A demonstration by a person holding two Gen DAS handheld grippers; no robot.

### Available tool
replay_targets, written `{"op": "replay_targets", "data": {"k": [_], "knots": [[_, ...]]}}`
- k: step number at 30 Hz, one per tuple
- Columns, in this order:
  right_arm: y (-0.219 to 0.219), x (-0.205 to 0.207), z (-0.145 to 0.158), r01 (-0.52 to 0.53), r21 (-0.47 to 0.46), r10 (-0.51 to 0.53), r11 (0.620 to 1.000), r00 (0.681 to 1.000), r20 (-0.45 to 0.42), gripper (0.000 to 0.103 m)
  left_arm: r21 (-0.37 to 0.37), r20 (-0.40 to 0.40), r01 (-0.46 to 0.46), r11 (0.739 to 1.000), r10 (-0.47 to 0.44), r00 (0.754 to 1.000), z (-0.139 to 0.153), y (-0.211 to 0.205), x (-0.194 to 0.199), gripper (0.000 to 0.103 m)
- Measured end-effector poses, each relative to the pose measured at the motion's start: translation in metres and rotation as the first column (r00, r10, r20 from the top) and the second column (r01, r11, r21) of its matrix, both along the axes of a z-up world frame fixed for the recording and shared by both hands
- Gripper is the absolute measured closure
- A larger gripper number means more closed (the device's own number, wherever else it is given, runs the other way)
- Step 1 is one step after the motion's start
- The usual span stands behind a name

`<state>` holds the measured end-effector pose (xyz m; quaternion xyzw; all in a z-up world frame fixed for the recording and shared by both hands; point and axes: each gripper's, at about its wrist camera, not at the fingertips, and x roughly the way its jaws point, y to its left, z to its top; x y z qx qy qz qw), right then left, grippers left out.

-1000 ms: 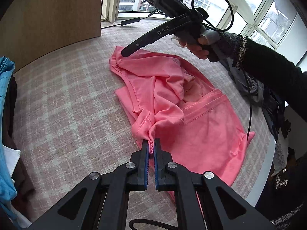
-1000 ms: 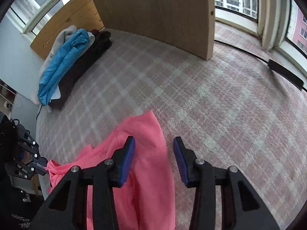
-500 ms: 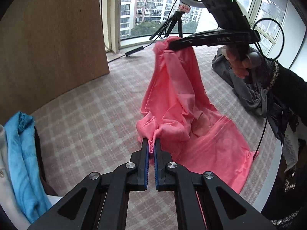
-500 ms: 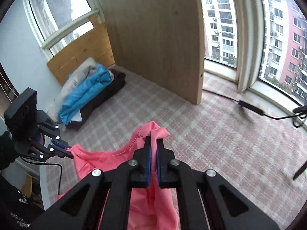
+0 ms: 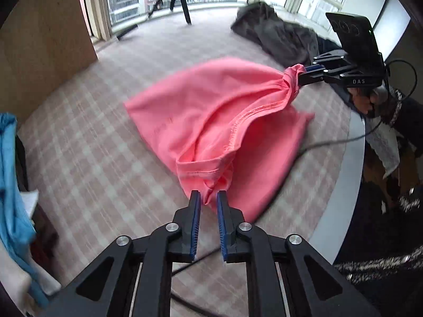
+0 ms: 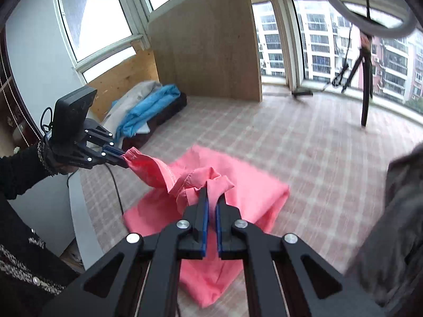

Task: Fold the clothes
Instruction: 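Open both grippers and move them back from the folded pink shirt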

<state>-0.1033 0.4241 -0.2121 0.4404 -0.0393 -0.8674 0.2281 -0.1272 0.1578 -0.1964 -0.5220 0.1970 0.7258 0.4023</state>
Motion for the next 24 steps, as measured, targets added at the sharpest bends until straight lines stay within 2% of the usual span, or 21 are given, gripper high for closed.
{"op": "replay_targets", "data": {"k": [2, 3, 5, 7, 9, 11, 12, 13, 14, 16, 17, 19, 22, 24], "knots": [[0.005, 0.021, -0.033, 0.058, 0.082, -0.071, 0.995, 0.982, 0.173, 0.085, -0.001, 0.049, -0.02, 1.0, 0.02, 0.999, -0.003, -0.012, 0.022, 0.087], [0.013, 0.034, -0.04, 0.1, 0.092, -0.117, 0.991, 0.971, 0.209, 0.085, 0.006, 0.045, -0.038, 0.999, 0.037, 0.998, 0.002, -0.019, 0.027, 0.085], [0.027, 0.057, -0.032, 0.193, 0.039, -0.197, 0.98, 0.96, 0.197, 0.085, 0.021, 0.04, -0.07, 0.997, 0.069, 0.997, 0.011, -0.031, 0.036, 0.076], [0.035, 0.074, -0.016, 0.261, -0.036, -0.251, 0.965, 0.951, 0.18, 0.08, 0.037, 0.039, -0.08, 0.996, 0.078, 0.996, 0.021, -0.035, 0.039, 0.075], [0.027, 0.085, -0.003, 0.255, -0.089, -0.234, 0.963, 0.953, 0.192, 0.065, 0.054, 0.047, -0.088, 0.995, 0.086, 0.995, 0.031, -0.038, 0.042, 0.075], [0.018, 0.096, 0.009, 0.243, -0.141, -0.212, 0.96, 0.956, 0.204, 0.064, 0.106, 0.084, -0.073, 0.992, 0.064, 0.994, 0.044, -0.045, 0.051, 0.074], [0.015, 0.106, 0.013, 0.212, -0.24, -0.158, 0.947, 0.961, 0.226, 0.064, 0.1, 0.045, -0.077, 0.992, 0.073, 0.996, 0.048, -0.048, 0.055, 0.07], [0.012, 0.115, 0.02, 0.213, -0.242, -0.165, 0.947, 0.965, 0.205, 0.064, 0.095, 0.005, -0.081, 0.992, 0.081, 0.997, 0.052, -0.051, 0.058, 0.057], [0.009, 0.125, 0.027, 0.22, -0.227, -0.183, 0.949, 0.967, 0.176, 0.064, 0.087, -0.028, -0.09, 0.992, 0.092, 0.995, 0.055, -0.053, 0.06, 0.055], [0.003, 0.126, 0.025, 0.281, -0.071, -0.269, 0.957, 0.952, 0.142, 0.064, 0.089, -0.033, -0.123, 0.988, 0.126, 0.991, 0.046, -0.045, 0.051, 0.055], [0.003, 0.119, 0.019, 0.293, -0.086, -0.278, 0.952, 0.948, 0.153, 0.064, 0.097, -0.03, -0.13, 0.987, 0.134, 0.991, 0.039, -0.038, 0.045, 0.055], [0.01, 0.101, -0.001, 0.35, -0.192, -0.308, 0.917, 0.927, 0.214, 0.064, 0.084, -0.049, -0.138, 0.987, 0.143, 0.989, 0.024, -0.019, 0.035, 0.055], [-0.004, 0.077, -0.01, 0.375, -0.12, -0.36, 0.919, 0.924, 0.126, 0.064, 0.067, -0.07, -0.134, 0.989, 0.139, 0.988, 0.006, 0.007, 0.027, 0.055], [-0.022, 0.062, -0.01, 0.341, -0.022, -0.339, 0.94, 0.939, 0.062, 0.064, 0.067, -0.073, -0.118, 0.991, 0.123, 0.99, -0.003, 0.022, 0.024, 0.055]]}}
